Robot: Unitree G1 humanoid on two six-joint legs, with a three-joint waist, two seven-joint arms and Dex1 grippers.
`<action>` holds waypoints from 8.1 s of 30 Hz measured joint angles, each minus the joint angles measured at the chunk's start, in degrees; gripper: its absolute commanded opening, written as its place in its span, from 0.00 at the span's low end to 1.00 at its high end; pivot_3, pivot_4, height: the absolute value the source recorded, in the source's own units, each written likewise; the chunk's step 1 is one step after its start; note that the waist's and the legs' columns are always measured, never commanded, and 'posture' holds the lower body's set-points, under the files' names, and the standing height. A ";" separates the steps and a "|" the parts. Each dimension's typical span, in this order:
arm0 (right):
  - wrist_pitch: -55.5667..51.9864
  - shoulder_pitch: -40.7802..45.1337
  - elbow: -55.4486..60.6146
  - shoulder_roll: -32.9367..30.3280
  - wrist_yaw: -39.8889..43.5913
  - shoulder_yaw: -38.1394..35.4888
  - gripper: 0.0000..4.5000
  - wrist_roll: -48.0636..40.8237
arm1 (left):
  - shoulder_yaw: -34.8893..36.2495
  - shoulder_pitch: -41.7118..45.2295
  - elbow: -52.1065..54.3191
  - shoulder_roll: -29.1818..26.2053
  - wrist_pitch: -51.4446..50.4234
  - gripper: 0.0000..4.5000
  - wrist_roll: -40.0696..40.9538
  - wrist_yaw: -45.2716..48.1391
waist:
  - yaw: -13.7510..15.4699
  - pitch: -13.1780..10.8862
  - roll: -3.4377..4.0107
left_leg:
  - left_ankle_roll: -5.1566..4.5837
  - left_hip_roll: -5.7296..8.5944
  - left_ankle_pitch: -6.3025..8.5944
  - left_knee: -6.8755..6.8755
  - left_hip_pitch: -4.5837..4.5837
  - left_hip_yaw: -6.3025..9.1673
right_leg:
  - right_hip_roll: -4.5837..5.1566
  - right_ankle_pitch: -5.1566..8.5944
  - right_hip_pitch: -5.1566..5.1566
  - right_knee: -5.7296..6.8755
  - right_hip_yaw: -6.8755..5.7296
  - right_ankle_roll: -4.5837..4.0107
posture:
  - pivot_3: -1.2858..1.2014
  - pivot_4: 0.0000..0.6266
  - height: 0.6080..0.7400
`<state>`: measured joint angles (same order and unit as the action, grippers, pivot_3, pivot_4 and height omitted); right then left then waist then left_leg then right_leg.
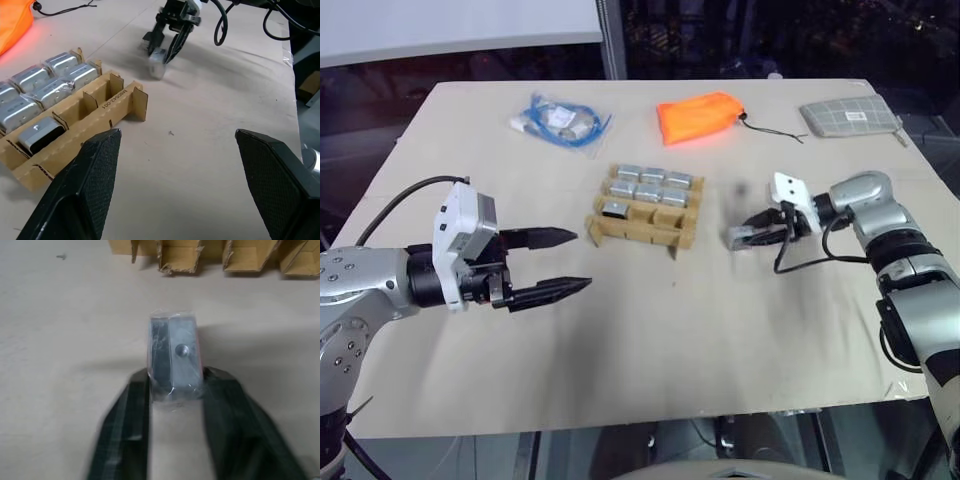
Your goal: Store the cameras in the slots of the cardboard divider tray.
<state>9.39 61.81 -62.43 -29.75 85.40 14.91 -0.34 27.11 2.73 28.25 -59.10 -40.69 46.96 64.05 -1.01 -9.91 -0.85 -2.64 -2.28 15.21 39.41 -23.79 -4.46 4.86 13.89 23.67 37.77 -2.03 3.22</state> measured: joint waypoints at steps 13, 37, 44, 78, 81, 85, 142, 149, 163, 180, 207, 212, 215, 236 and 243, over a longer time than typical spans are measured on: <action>-9.75 3.24 10.87 8.44 -10.85 -9.09 0.16 -5.78 | 0.12 0.61 -5.50 -0.29 3.99 0.84 -3.57 0.73 | -1.05 -0.06 0.10 | 0.08 -0.02 -0.05 -0.10 0.00 -0.01 | -0.01 0.00 0.08 0.08 0.01 0.00 | 0.52 0.24 1.00; -28.34 2.27 25.56 21.98 -25.32 5.08 0.16 0.99 | 1.99 0.98 -11.02 -1.44 7.37 0.84 -6.26 3.27 | -1.38 -0.06 0.10 | 0.09 0.01 -0.05 -0.23 -0.05 -0.03 | 0.05 0.00 0.18 0.04 -0.01 -0.01 | 0.52 0.24 1.00; -25.23 7.28 18.31 23.29 -26.97 5.22 0.16 3.00 | 1.99 1.26 -11.02 -1.44 7.39 0.84 -6.26 3.31 | -1.41 -0.07 0.10 | 0.09 0.00 -0.04 -0.26 -0.05 -0.04 | 0.05 0.00 0.20 0.02 -0.01 -0.01 | 0.52 0.24 1.00; -25.29 5.78 20.40 21.16 -27.77 2.42 0.99 4.40 | -1.51 5.52 -13.29 -1.35 8.52 0.84 -6.46 4.33 | -1.45 -0.06 0.08 | 0.12 0.01 -0.06 -0.32 -0.05 -0.01 | 0.04 0.01 0.20 0.04 -0.03 -0.02 | 0.52 0.24 1.00; -24.22 2.78 24.06 21.06 -27.47 4.60 0.99 5.45 | -2.26 5.98 -13.37 -1.35 8.64 0.84 -6.46 4.47 | -1.51 -0.06 0.09 | 0.12 0.00 -0.06 -0.35 -0.05 -0.05 | 0.04 0.01 0.22 0.01 -0.01 -0.02 | 0.52 0.24 1.00; -22.04 1.18 26.44 20.84 -28.38 6.73 0.99 7.37 | -2.48 5.93 -13.56 -1.35 8.64 0.84 -6.46 4.53 | -1.44 -0.08 0.07 | 0.11 0.00 -0.06 -0.35 -0.07 -0.05 | 0.05 0.01 0.22 -0.02 -0.01 -0.01 | 0.52 0.24 1.00; -23.45 2.29 19.65 23.51 -29.46 3.94 0.53 4.97 | -2.19 4.89 -13.18 -1.45 8.55 0.84 -6.37 4.50 | -1.52 -0.08 0.07 | 0.14 -0.02 -0.07 -0.34 -0.04 -0.03 | 0.04 0.01 0.22 0.06 -0.01 -0.02 | 0.52 0.24 1.00; -23.84 2.23 19.78 23.49 -28.57 4.75 1.00 5.03 | -2.19 5.01 -13.21 -1.62 8.55 0.84 -6.38 4.53 | -1.48 -0.08 0.07 | 0.14 -0.02 -0.07 -0.34 -0.05 -0.03 | 0.04 0.01 0.22 0.06 -0.02 -0.02 | 0.52 0.24 1.00; -31.89 -6.23 43.94 10.94 -26.08 -2.30 1.00 -1.55 | -2.72 6.25 -13.29 -1.62 8.59 0.84 -6.34 4.78 | -0.71 -0.08 0.02 | 0.11 -0.02 -0.06 -0.41 -0.13 0.06 | 0.10 0.01 0.15 -0.19 -0.10 -0.01 | 0.52 0.24 1.00; -44.34 -32.05 58.58 2.44 -49.54 -20.22 1.00 -5.43 | -14.20 21.98 -16.65 1.99 10.51 0.84 -7.10 7.05 | -0.42 -0.12 -0.03 | 0.12 0.04 -0.07 -0.38 -0.08 -0.09 | -0.01 0.01 0.19 -0.09 0.03 0.01 | 0.52 0.24 1.00; -37.94 -35.89 54.49 15.49 -65.13 -24.11 1.00 -11.48 | -16.32 23.24 -18.40 2.29 11.16 0.84 -7.68 8.43 | -0.11 -0.06 -0.12 | 0.11 0.00 -0.07 -0.27 0.02 -0.02 | -0.04 0.01 0.06 -0.03 0.04 0.01 | 0.52 0.24 1.00; -37.98 -36.12 54.01 15.56 -65.15 -23.16 1.00 -11.48 | -16.31 23.20 -18.40 1.98 11.10 0.84 -7.68 8.41 | 0.02 -0.07 -0.12 | 0.11 0.00 -0.07 -0.28 0.02 -0.02 | -0.05 0.01 0.07 -0.03 0.04 0.01 | 0.52 0.24 1.00; -37.38 -36.12 53.69 15.74 -65.25 -23.09 1.00 -11.49 | -16.31 23.20 -18.40 1.91 11.08 0.84 -7.67 8.40 | 0.02 -0.06 -0.12 | 0.11 0.00 -0.07 -0.28 0.02 -0.02 | -0.05 0.01 0.07 -0.03 0.04 0.01 | 0.52 0.24 1.00; -34.08 -35.92 51.87 15.75 -65.85 -21.71 0.44 -10.23 | -16.23 22.93 -18.40 1.47 10.96 0.84 -7.61 8.37 | -0.04 -0.06 -0.12 | 0.11 0.00 -0.07 -0.28 0.02 -0.03 | -0.06 0.01 0.07 -0.03 0.05 0.01 | 0.52 0.24 1.00; -31.89 -38.99 63.27 11.20 -57.57 -15.41 0.44 -10.19 | -16.49 24.61 -18.21 6.66 7.33 0.84 -4.78 5.79 | 0.26 -0.11 -0.05 | 0.10 0.02 -0.06 -0.27 -0.04 0.00 | -0.04 0.01 0.10 -0.03 0.05 0.02 | 0.52 0.24 1.00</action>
<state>-22.50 22.81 0.84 -18.55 27.83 -0.50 -10.53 10.61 27.34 10.04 -52.44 -33.35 42.18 69.84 -0.75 -10.02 -0.89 -2.53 -2.26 15.15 39.15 -23.83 -4.46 4.82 13.90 23.77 37.74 -1.98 3.23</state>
